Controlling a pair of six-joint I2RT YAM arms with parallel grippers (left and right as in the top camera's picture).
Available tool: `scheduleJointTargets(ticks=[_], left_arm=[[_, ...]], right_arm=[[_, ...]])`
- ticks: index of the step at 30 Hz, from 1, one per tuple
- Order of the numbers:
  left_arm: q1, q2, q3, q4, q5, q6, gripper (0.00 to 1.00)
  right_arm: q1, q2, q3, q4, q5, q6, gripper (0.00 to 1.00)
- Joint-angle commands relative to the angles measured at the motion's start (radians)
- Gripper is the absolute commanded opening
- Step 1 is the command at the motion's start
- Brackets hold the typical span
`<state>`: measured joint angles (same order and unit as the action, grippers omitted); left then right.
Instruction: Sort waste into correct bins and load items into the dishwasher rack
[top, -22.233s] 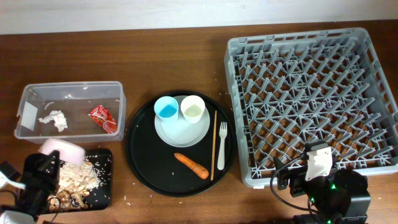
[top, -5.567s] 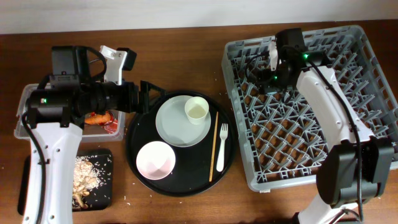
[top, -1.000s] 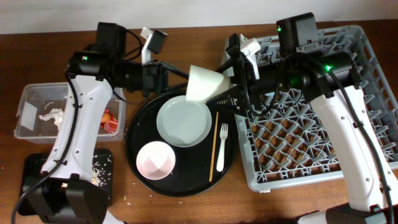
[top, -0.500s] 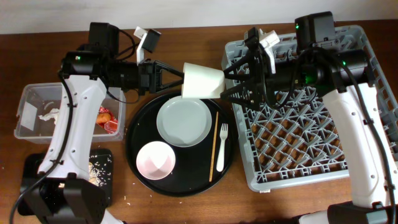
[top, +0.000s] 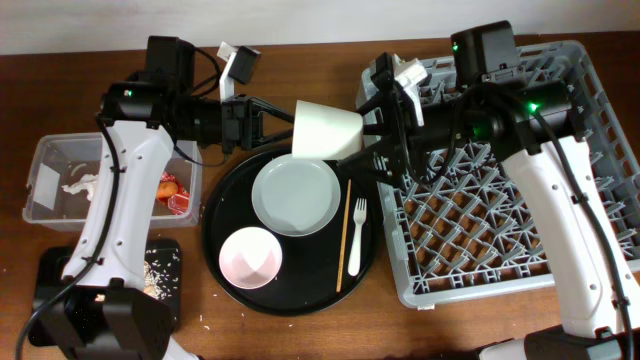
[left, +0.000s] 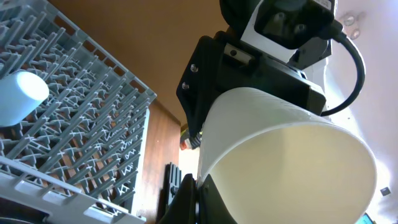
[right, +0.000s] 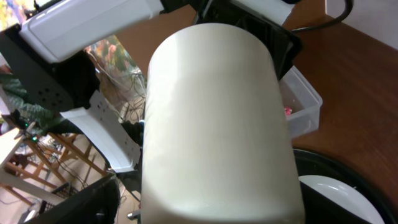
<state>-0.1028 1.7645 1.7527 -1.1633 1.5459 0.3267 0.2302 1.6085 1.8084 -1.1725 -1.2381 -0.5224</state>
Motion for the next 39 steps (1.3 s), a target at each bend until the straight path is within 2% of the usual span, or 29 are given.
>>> scheduleJointTargets(ticks=[1,4,6,14,16,18,23,26,28,30,31,34,36,39], left_arm=[[-0.002,-0.013,0.013,-0.002,0.025,0.019,0.0],[-0.002,-0.013,0.013,-0.023,-0.05,0.019,0.0],[-0.002,-0.013,0.013,-0.065,-0.125,0.019,0.0],[-0.002,-0.013,0.013,-0.154,-0.322,0.019,0.01],[0.001,-0.013,0.013,-0.154,-0.365,0.019,0.11],[0.014,-0.013,0.013,-0.142,-0.393,0.019,0.13],[0.027,-0.013,0.013,-0.14,-0.521,0.008,0.15],[0.027,-0.013,0.013,-0.14,-0.709,-0.083,0.15],[0.027,-0.013,0.013,-0.14,-0.742,-0.103,0.15],[0.027,-0.013,0.013,-0.138,-0.79,-0.135,0.15],[0.027,-0.013,0.013,-0.135,-0.858,-0.175,0.15],[0.027,-0.013,0.013,-0.136,-0.888,-0.185,0.16],[0.027,-0.013,0.013,-0.135,-0.889,-0.185,0.16],[0.027,-0.013,0.013,-0.124,-0.962,-0.264,0.16]], right_arm=[[0.002,0.0,0.009,0.006,0.0,0.003,0.71],[0.002,0.0,0.009,0.026,-0.012,0.003,0.65],[0.001,0.0,0.01,0.045,-0.024,0.003,0.55],[-0.002,0.0,0.01,0.081,-0.032,0.006,0.47],[-0.002,0.0,0.01,0.081,-0.002,0.007,0.47],[-0.002,0.0,0.01,0.082,0.039,0.018,0.47],[-0.002,-0.001,0.01,0.1,0.27,0.135,0.42],[-0.019,-0.009,0.012,0.092,0.573,0.349,0.4],[-0.051,-0.019,0.016,0.035,0.766,0.442,0.4],[-0.071,-0.02,0.016,-0.029,0.867,0.47,0.39],[-0.086,-0.018,0.016,-0.109,0.961,0.48,0.39],[-0.087,-0.011,0.01,-0.207,1.074,0.484,0.38],[-0.087,-0.002,-0.006,-0.24,1.075,0.488,0.36],[-0.087,0.011,-0.099,-0.221,1.091,0.504,0.35]])
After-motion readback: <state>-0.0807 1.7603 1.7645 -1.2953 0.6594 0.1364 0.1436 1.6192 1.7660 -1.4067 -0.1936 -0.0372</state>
